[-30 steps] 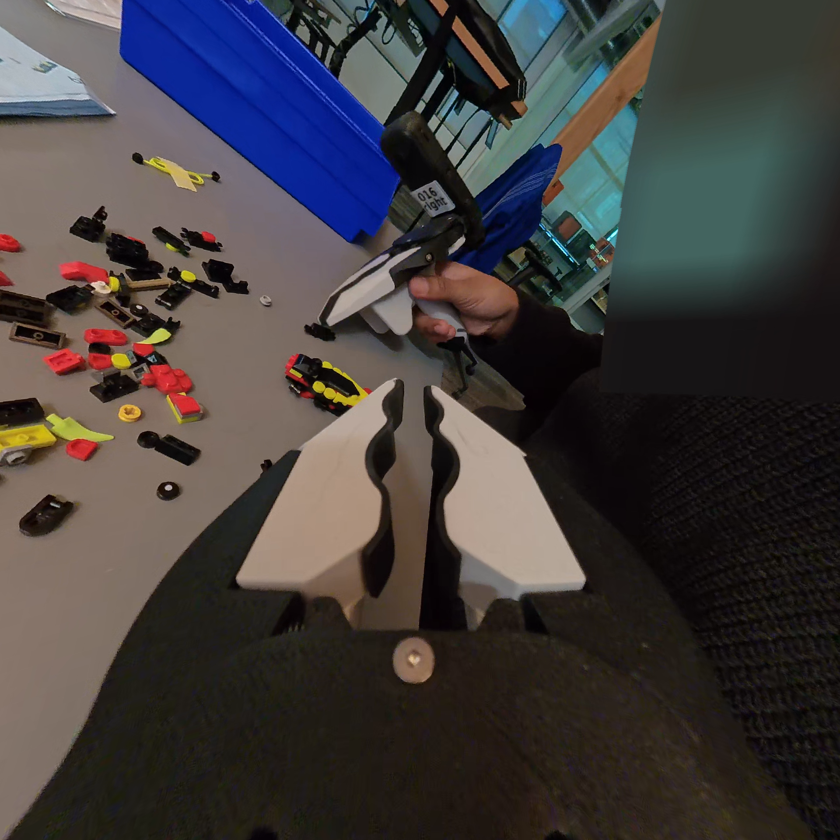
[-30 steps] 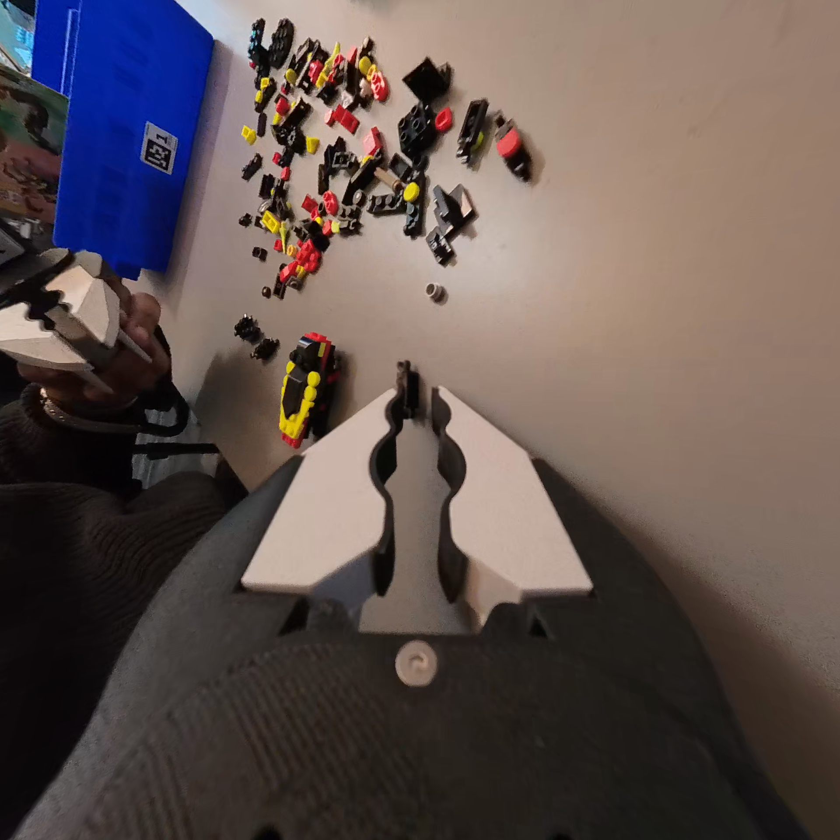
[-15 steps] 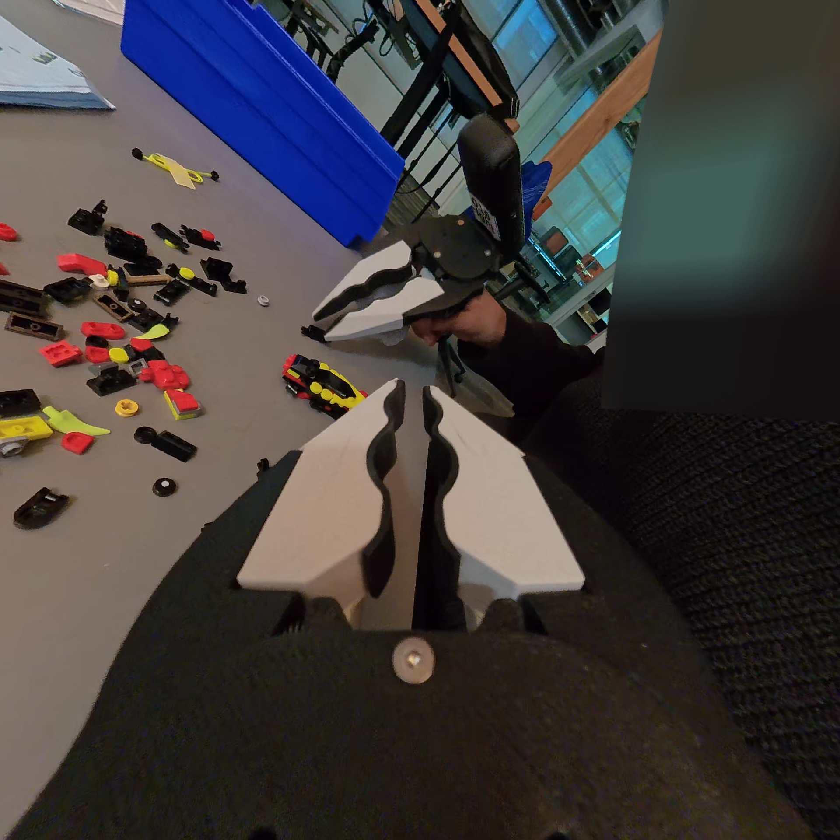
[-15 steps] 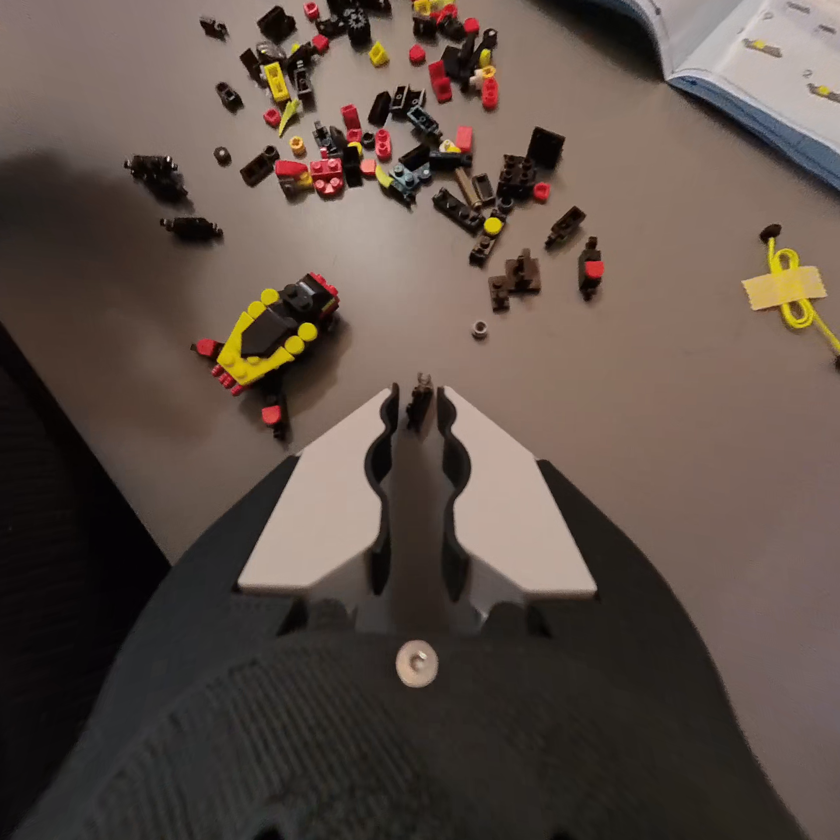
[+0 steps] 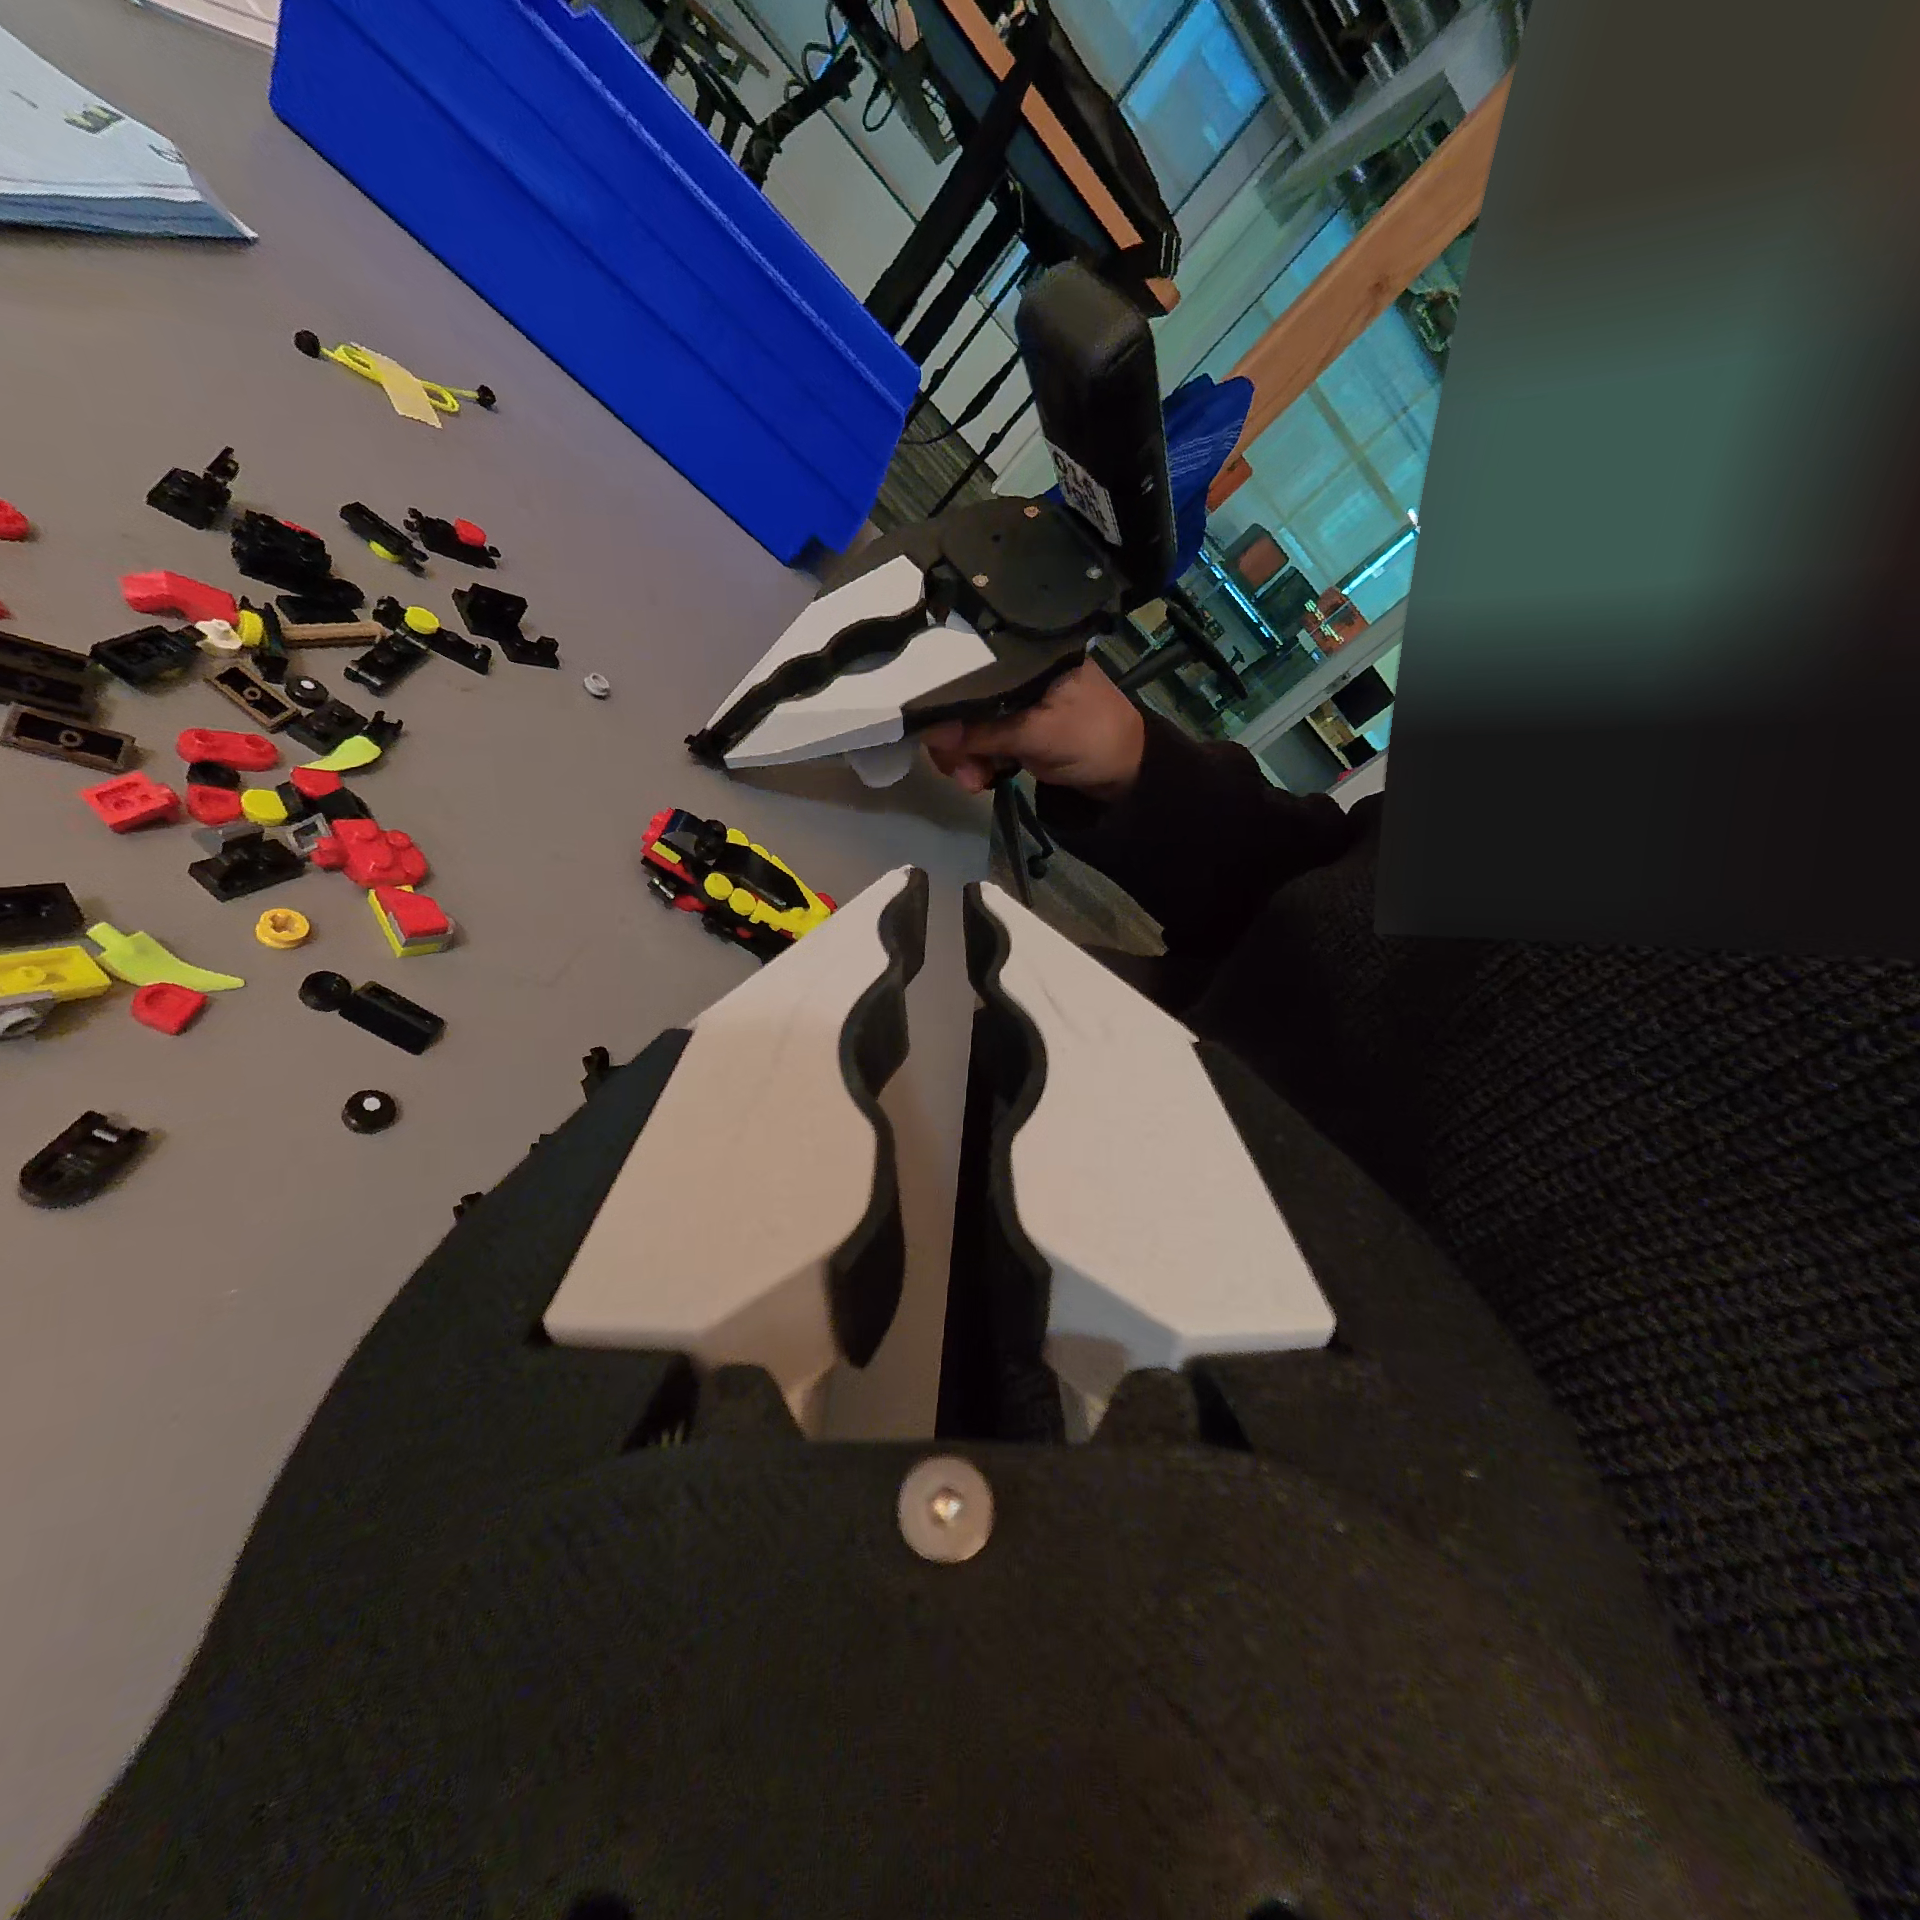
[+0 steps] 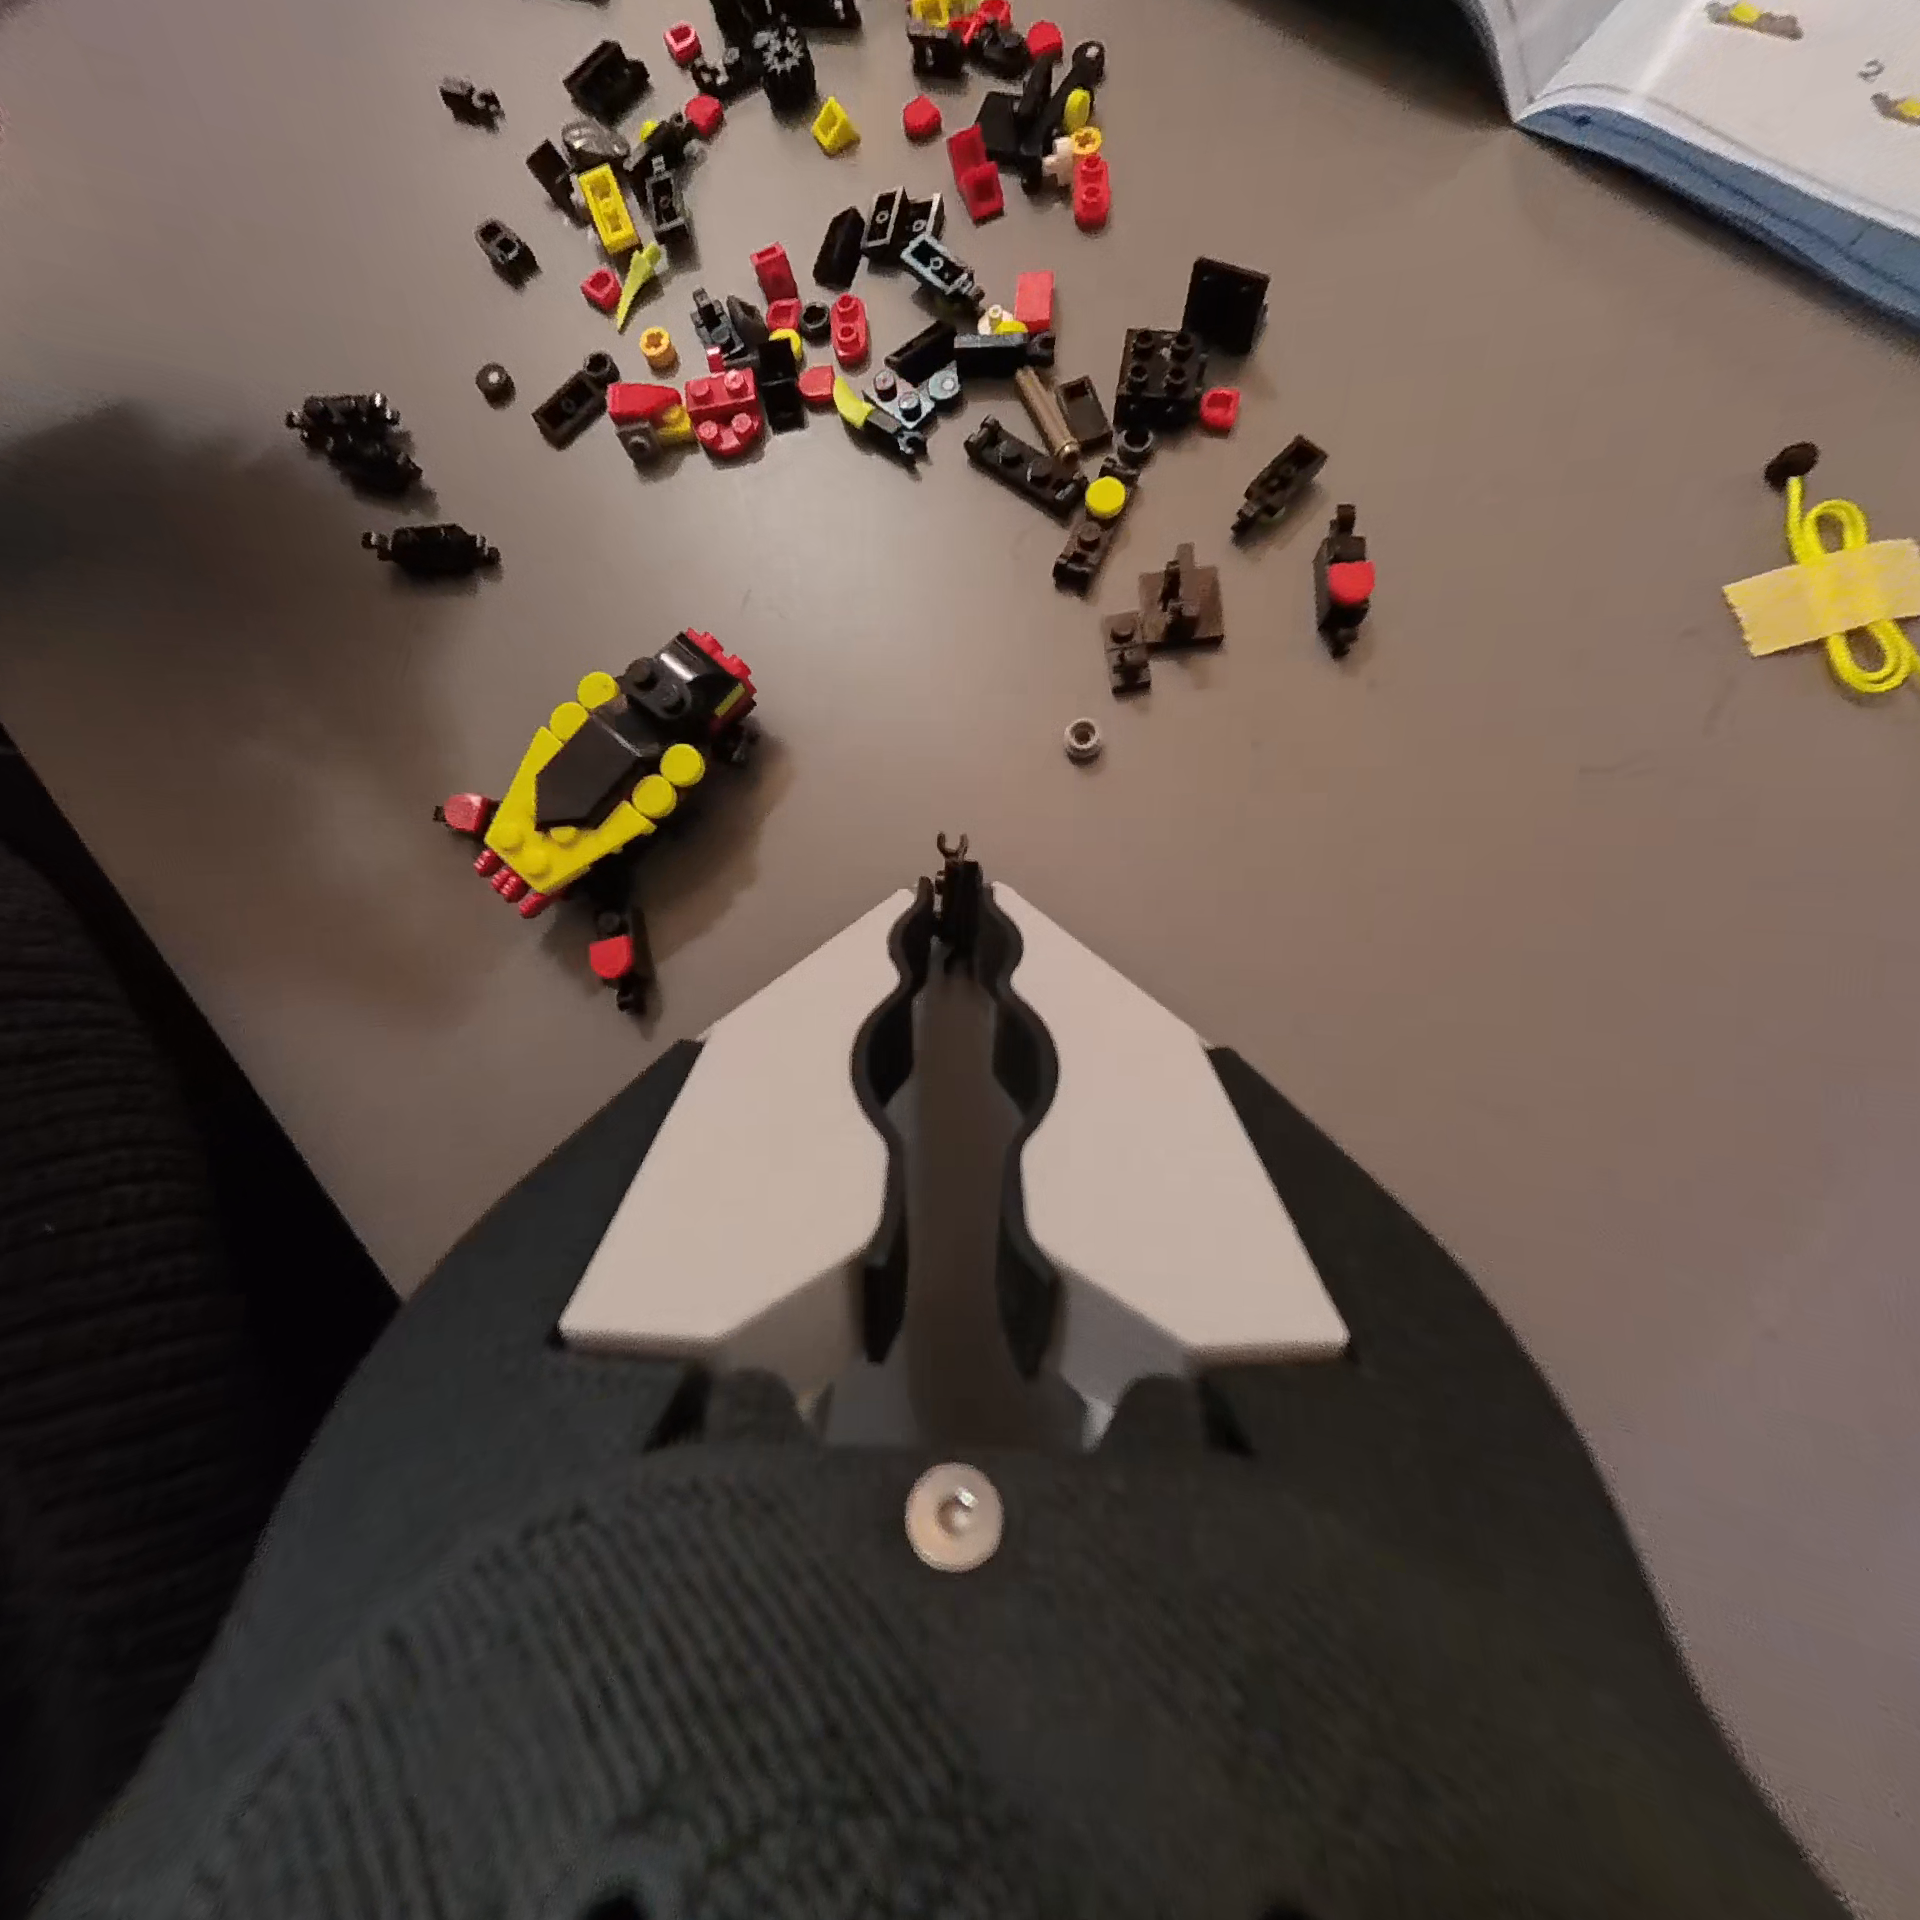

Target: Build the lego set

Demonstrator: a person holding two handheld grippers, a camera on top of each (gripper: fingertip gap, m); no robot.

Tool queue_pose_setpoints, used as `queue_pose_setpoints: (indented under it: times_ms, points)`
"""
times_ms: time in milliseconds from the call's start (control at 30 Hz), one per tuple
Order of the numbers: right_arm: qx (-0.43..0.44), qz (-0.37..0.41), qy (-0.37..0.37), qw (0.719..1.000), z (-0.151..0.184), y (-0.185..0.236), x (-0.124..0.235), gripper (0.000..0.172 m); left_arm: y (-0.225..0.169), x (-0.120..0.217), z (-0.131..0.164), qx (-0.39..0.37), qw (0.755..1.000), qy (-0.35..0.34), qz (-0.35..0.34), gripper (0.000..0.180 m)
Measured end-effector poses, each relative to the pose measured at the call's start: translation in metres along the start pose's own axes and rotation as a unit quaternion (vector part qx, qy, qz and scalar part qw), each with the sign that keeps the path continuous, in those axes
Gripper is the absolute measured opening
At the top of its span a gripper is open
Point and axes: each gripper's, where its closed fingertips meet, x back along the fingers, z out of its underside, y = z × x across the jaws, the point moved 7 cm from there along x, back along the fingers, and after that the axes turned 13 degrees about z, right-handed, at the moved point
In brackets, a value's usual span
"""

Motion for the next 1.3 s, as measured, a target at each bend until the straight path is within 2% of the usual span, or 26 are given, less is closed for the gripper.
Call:
queue_pose_setpoints:
  times_ms: [267,1300]
  points:
    - [-0.072,-0.056,-0.006,0.996,-0.0011,-0.0026,0.0006,0.006,0.0002,0.0003,-0.0001,0.003,1.000,-0.002,0.001,0.003]
    - [-0.101,-0.080,-0.005,0.992,-0.0013,-0.0002,-0.0059,0.005,0.0010,0.0015,-0.0009,0.014,1.000,-0.012,0.010,0.004]
